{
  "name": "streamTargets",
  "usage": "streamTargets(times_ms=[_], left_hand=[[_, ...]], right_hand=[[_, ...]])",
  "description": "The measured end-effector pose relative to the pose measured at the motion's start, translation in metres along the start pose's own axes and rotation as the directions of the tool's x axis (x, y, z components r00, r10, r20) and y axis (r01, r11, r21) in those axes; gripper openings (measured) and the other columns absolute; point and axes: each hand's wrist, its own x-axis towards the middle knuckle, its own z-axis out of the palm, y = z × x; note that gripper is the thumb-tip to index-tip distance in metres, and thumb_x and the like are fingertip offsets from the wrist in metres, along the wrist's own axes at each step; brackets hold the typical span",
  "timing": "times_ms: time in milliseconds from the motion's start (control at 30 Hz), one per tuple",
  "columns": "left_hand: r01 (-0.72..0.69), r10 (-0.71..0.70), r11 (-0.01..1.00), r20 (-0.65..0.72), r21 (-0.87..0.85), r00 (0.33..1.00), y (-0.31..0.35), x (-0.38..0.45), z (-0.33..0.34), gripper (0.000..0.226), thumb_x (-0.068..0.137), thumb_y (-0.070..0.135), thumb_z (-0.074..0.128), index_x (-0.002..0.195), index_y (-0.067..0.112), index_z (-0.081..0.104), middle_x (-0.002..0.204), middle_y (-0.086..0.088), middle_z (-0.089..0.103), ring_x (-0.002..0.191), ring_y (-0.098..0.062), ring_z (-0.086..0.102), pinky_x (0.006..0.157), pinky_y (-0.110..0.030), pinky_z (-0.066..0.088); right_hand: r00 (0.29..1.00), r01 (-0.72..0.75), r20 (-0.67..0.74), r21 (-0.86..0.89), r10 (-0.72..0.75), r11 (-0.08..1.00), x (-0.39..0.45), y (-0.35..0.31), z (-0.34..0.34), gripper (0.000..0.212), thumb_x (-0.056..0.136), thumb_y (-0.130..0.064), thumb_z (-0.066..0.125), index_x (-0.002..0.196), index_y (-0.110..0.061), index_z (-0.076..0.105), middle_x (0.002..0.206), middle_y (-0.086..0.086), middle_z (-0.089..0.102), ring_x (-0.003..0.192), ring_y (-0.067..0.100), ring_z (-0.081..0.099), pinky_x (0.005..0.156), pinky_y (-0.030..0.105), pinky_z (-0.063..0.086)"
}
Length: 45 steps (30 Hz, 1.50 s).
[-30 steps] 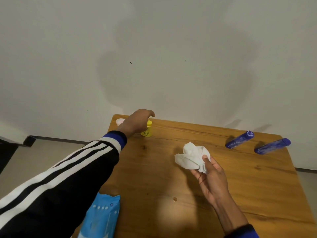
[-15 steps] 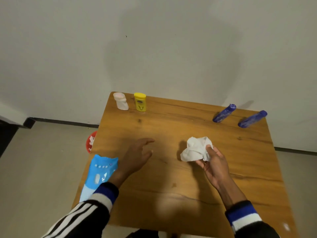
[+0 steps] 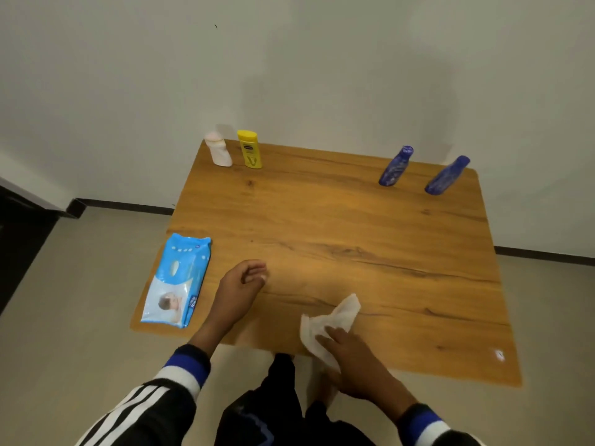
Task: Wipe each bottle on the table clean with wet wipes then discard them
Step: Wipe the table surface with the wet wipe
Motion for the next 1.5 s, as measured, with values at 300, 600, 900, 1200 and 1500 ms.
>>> streamTargets(times_ms=[300,600,900,1200,1500], left_hand=[[0.084,-0.084,0.996,0.011,0.0,0.996,-0.01,-0.033,0.003,0.028,0.094,0.006,0.066,0.12,0.016,0.067,0.113,0.004,0.073,0.107,-0.007,0.066,0.098,-0.033,0.054],[0.068,-0.079,0.991,0.096,0.119,0.992,-0.016,-0.02,-0.02,0.025,0.095,0.015,0.065,0.117,0.027,0.067,0.11,0.012,0.071,0.102,0.0,0.066,0.092,-0.03,0.056],[0.126,-0.147,0.978,0.123,0.163,0.981,-0.027,-0.003,-0.048,0.021,0.096,0.02,0.065,0.117,0.025,0.068,0.11,0.012,0.071,0.101,0.0,0.064,0.083,-0.014,0.05],[0.228,-0.236,0.97,0.101,0.082,0.967,-0.05,0.004,-0.066,0.016,0.097,0.022,0.064,0.111,0.024,0.072,0.112,0.007,0.073,0.108,-0.009,0.065,0.096,-0.028,0.052],[0.305,-0.303,0.952,0.097,-0.009,0.948,-0.051,0.019,-0.073,0.018,0.101,0.029,0.056,0.108,0.028,0.073,0.103,0.01,0.077,0.104,-0.007,0.069,0.097,-0.033,0.055]], right_hand=[[0.993,-0.112,-0.001,-0.25,0.115,0.962,0.002,0.009,0.047,0.075,0.1,-0.043,0.041,0.157,-0.01,0.006,0.165,0.014,-0.003,0.151,0.035,0.003,0.119,0.053,0.009],[0.972,-0.198,-0.166,-0.212,0.164,0.957,0.039,-0.007,0.069,0.086,0.086,-0.066,0.042,0.146,-0.006,0.044,0.156,0.016,0.034,0.141,0.036,0.037,0.112,0.061,0.021],[0.887,-0.399,-0.254,0.003,0.387,0.917,0.128,-0.025,0.052,0.098,0.088,-0.078,0.015,0.157,-0.009,-0.001,0.165,0.011,-0.007,0.151,0.026,-0.014,0.12,0.053,-0.007],[0.87,-0.254,-0.448,-0.045,0.207,0.966,0.229,-0.05,-0.018,0.083,0.098,-0.057,0.031,0.157,-0.005,0.004,0.165,0.016,-0.001,0.152,0.031,-0.005,0.119,0.059,-0.003],[0.734,-0.515,-0.419,0.171,0.535,0.84,0.207,-0.056,0.025,0.086,0.097,-0.061,0.024,0.155,0.0,0.007,0.164,0.017,0.003,0.152,0.031,-0.001,0.12,0.059,0.008]])
